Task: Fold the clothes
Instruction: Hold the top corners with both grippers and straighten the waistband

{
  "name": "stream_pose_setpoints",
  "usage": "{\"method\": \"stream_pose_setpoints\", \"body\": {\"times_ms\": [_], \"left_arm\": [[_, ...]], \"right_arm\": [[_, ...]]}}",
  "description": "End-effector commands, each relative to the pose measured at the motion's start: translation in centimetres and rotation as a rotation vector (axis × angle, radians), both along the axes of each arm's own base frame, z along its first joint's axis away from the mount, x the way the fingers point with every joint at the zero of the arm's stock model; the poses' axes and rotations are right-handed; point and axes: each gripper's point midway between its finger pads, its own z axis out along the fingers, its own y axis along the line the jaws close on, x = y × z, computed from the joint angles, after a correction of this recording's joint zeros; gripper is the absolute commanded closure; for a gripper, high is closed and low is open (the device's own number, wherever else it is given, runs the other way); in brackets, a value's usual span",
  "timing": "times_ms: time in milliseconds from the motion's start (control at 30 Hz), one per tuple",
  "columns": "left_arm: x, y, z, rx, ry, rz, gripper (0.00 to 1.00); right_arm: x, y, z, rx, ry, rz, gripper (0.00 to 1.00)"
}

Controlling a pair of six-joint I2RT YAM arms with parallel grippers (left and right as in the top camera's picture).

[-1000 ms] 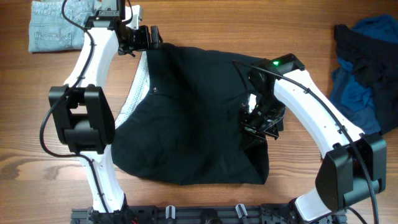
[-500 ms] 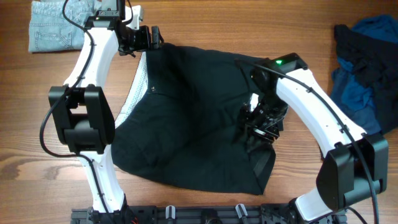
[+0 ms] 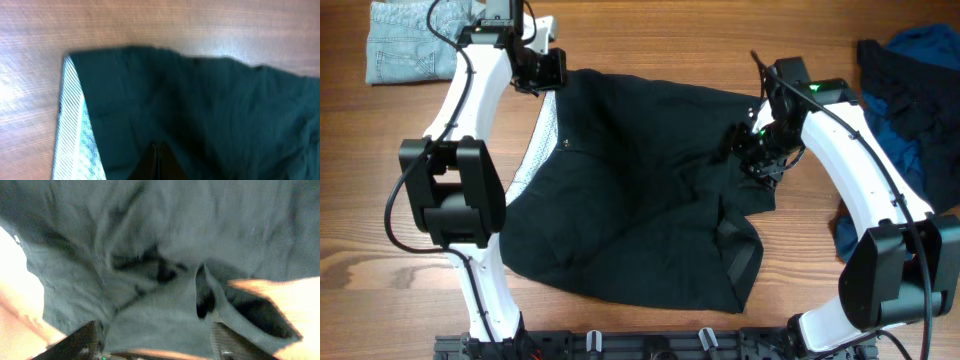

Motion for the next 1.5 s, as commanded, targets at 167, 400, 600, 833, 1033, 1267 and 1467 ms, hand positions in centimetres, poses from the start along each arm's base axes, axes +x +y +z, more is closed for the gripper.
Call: {"method": "stream_pose_setpoints", "body": {"times_ms": [167,400,600,833,1033,1267,1467], "left_arm": [[-1.6,-3.9,-0.2,0.002,0.022,-0.084,0.96],[-2.3,-3.8,-2.4,0.02,0.09,-0.074,0.96],[-3.0,-3.9,-4.2,0.014,0.153,-0.064,0.96],[-3.7,-4.7,-5.0,0.013,0.185,-0.081,0.96],[-4.5,-6.0,-7.1,0.02,0.23,-0.107,0.96],[-3.8,-6.0,-8.4,0.015,0.23,-0.082,0.96],[-2.8,-5.1,-10.5,0.048,0.213,-0.062,0.96]], "right_arm": [[3.8,-0.7,-1.7,-0.056,-0.092,-0.042,0.12],[7.3,-0.9,-4.9,-0.065,-0.139,-0.088,0.96],[11.2,-1.8,-6.1,-0.08,-0.241,-0.125,0.96],[13.9,-4.5,-6.0,-0.162,-0.286,-0.178,0.96],[13.9,-5.2,-6.1,-0.167,-0.279,-0.19,0.96],[13.0,-5.3,-6.3,-0.175,-0.248,-0.163,0.96],[12.8,-5.3,-6.4,-0.178,-0.24,-0.163,0.96]]}}
